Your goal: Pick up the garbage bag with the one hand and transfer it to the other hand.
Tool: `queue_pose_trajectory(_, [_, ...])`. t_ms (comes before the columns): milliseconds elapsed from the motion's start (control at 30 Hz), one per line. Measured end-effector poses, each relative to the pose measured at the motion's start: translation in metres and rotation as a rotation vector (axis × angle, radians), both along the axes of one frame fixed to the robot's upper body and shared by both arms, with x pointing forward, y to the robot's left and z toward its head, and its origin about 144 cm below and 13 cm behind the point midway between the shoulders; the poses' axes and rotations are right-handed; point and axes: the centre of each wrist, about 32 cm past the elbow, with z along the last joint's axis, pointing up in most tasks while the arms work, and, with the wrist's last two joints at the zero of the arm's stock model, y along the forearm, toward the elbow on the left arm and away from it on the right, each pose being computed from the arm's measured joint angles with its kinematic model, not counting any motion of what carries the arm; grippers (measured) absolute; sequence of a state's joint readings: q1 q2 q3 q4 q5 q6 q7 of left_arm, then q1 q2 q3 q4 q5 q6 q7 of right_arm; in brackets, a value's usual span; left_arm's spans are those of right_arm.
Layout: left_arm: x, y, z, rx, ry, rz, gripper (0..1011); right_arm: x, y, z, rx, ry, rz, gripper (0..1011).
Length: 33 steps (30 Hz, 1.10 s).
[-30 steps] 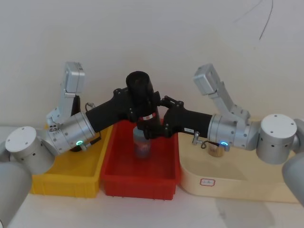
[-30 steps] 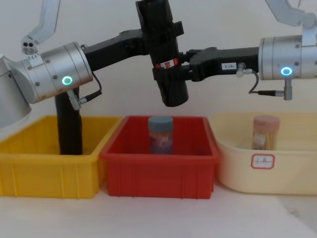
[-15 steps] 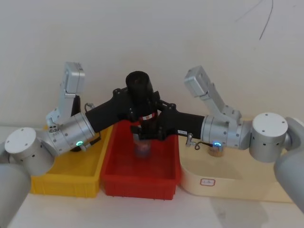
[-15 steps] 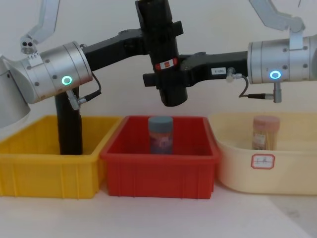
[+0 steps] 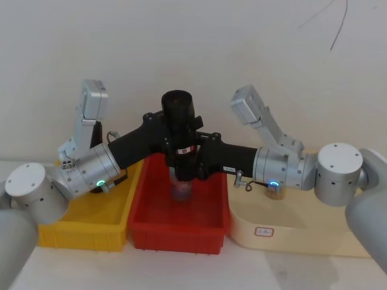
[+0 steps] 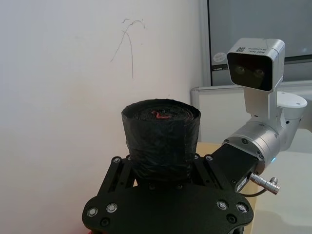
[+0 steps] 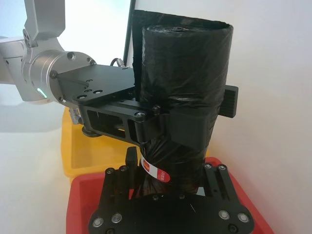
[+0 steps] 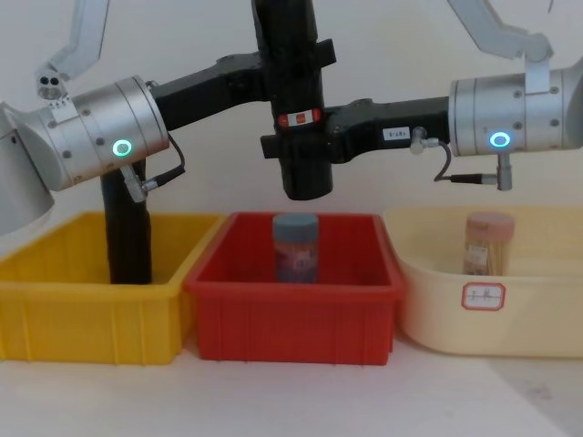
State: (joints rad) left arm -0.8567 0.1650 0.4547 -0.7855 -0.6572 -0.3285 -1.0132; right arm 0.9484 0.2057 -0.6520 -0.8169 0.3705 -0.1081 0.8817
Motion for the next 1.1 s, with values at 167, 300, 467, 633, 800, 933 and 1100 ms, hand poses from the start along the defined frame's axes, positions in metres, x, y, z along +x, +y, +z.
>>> queue_pose_trajectory(167, [-0.0003, -0.0001, 0.0001, 0.0, 0.0, 0.002, 435, 0.0003, 0.0008, 0.0, -0.001, 0.0, 0.002, 634])
queue_pose_trajectory(300, [-0.0004, -0.0001, 0.0002, 0.0, -0.001, 0.003, 435, 0.0004, 0.001, -0.0001, -0.002, 0.0, 0.004, 611])
queue_pose_trajectory(467, [-0.0005, 0.0, 0.0002, 0.0, -0.001, 0.004, 435, 0.0005, 0.0015, -0.0003, -0.003, 0.001, 0.006, 579])
queue_pose_trajectory(633, [-0.0006, 0.0002, 0.0001, 0.001, 0.0, 0.005, 435, 0.0005, 0.0017, -0.0004, -0.004, 0.001, 0.006, 573])
queue_pose_trajectory(800, [-0.0007, 0.0001, 0.0, 0.001, -0.001, 0.006, 435, 0.0006, 0.0019, -0.0003, -0.004, 0.001, 0.007, 573])
queue_pose_trajectory(933, [-0.0008, 0.0, 0.0, 0.001, -0.001, 0.006, 435, 0.0007, 0.002, -0.0002, -0.004, 0.001, 0.008, 573])
queue_pose_trajectory(1100, [-0.0007, -0.0002, 0.0002, 0.0, -0.001, 0.006, 490, 0.0007, 0.0022, -0.0003, -0.004, 0.001, 0.009, 573])
